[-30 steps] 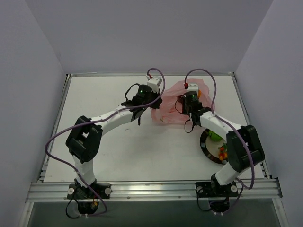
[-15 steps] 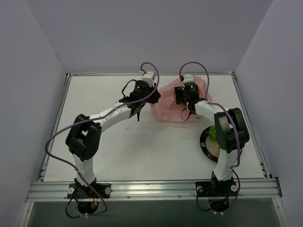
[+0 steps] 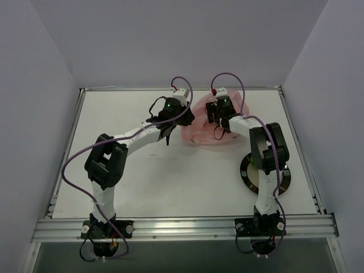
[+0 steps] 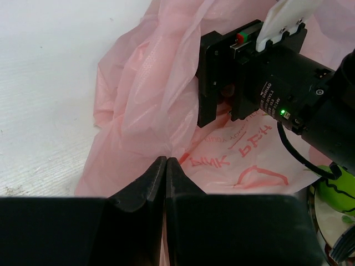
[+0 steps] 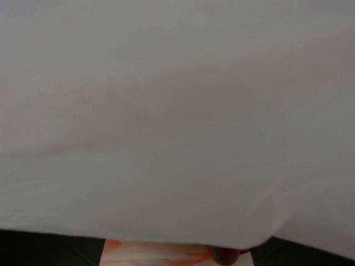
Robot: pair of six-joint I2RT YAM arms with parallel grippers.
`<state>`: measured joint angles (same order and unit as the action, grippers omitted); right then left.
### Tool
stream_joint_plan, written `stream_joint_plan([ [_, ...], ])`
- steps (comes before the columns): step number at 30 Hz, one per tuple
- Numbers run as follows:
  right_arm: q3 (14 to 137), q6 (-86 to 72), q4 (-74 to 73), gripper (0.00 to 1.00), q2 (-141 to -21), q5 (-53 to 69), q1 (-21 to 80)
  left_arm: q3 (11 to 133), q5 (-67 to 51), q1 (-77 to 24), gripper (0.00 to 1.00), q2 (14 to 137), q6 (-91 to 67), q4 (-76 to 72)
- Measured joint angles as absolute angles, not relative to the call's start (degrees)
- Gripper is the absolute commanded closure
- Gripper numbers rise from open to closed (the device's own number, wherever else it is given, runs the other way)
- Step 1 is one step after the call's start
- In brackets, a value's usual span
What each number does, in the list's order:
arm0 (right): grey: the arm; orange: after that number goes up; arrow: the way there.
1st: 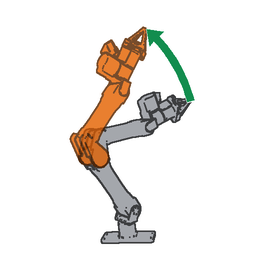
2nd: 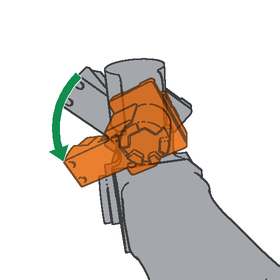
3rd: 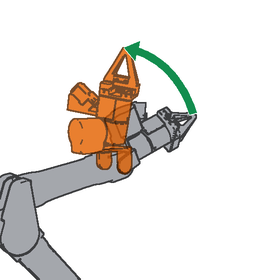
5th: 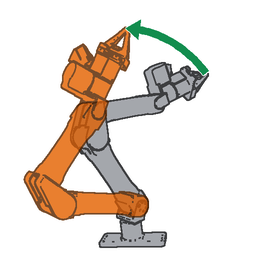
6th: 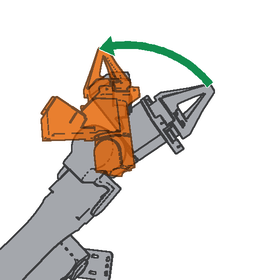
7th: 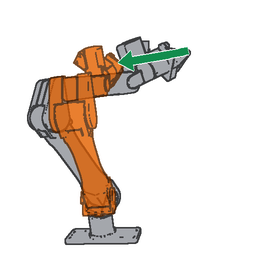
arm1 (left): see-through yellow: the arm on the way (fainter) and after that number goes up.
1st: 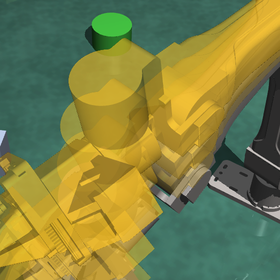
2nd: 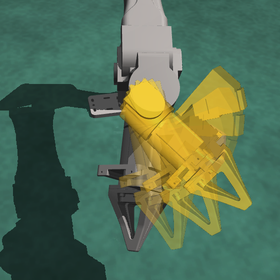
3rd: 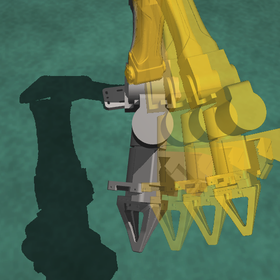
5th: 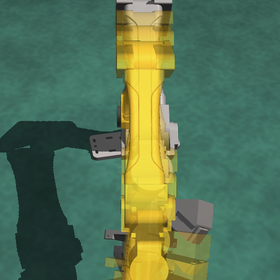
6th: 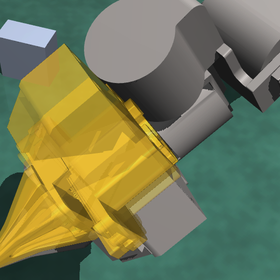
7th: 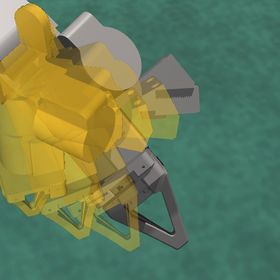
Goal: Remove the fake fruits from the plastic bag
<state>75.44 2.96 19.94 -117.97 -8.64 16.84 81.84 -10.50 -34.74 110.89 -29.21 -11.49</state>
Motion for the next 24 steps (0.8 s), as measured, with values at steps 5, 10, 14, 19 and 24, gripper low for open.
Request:
stream_joint_plan([
  [5, 77.06, 1.69, 18.02, 0.52, -118.93, -9.17, 16.84, 81.84, -10.50, -34.74, 0.98, 110.89, -29.39, -11.90],
  [10, 77.95, 0.82, 15.94, 0.80, -118.93, -9.04, 16.80, 81.84, -10.55, -34.74, 0.98, 110.89, -29.69, -12.38],
  [14, 77.65, -0.60, 16.49, 1.00, -118.63, -8.56, 16.80, 81.84, -10.57, -34.74, 0.98, 110.89, -30.06, -12.56],
  [19, 70.54, -2.13, 19.03, 1.00, -112.97, -6.22, 16.93, 81.84, -10.70, -34.74, 0.98, 110.89, -30.37, -12.91],
  [24, 65.98, -4.08, 19.55, 1.00, -104.57, -3.90, 17.58, 81.84, -10.92, -34.74, 0.98, 110.89, -31.11, -13.74],
])
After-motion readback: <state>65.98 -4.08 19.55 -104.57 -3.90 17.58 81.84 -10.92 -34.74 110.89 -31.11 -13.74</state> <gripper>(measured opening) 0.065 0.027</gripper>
